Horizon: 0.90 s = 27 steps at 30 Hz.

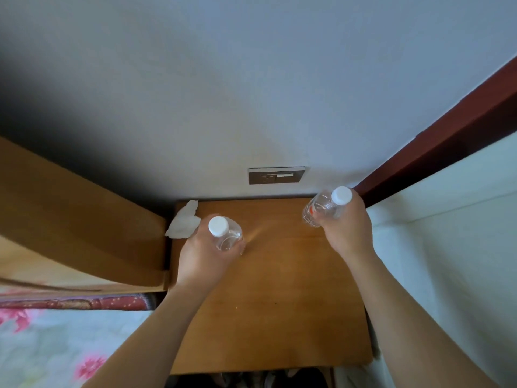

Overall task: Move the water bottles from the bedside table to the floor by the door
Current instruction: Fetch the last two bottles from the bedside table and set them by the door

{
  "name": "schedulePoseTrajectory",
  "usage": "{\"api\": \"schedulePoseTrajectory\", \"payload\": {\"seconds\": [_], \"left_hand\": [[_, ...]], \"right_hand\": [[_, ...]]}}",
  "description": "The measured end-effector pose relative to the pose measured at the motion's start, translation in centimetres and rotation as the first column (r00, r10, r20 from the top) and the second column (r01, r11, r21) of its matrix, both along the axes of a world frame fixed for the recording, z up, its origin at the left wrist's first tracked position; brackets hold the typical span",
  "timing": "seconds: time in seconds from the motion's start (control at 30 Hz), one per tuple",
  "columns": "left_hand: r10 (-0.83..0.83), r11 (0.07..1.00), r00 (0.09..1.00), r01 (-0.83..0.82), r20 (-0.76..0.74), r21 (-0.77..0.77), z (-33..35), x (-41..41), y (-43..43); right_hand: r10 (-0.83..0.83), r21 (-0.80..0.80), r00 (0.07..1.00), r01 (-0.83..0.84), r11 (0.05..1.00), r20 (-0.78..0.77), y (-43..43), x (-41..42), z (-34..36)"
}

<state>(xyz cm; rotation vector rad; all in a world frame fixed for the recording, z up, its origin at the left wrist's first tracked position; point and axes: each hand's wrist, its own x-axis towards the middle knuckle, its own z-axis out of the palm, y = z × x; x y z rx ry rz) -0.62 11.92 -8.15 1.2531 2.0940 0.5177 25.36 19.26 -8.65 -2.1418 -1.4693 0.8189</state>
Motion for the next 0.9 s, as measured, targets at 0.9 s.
{"api": "schedulePoseTrajectory", "payload": {"seconds": [0.9], "left_hand": [[-0.128, 0.973, 0.991, 0.131, -0.031, 0.192, 19.8, -3.1, -1.8]], "right_hand": [[0.021, 0.131, 0.999, -0.016, 0.991, -0.035, -9.4, -5.0, 19.3]]}}
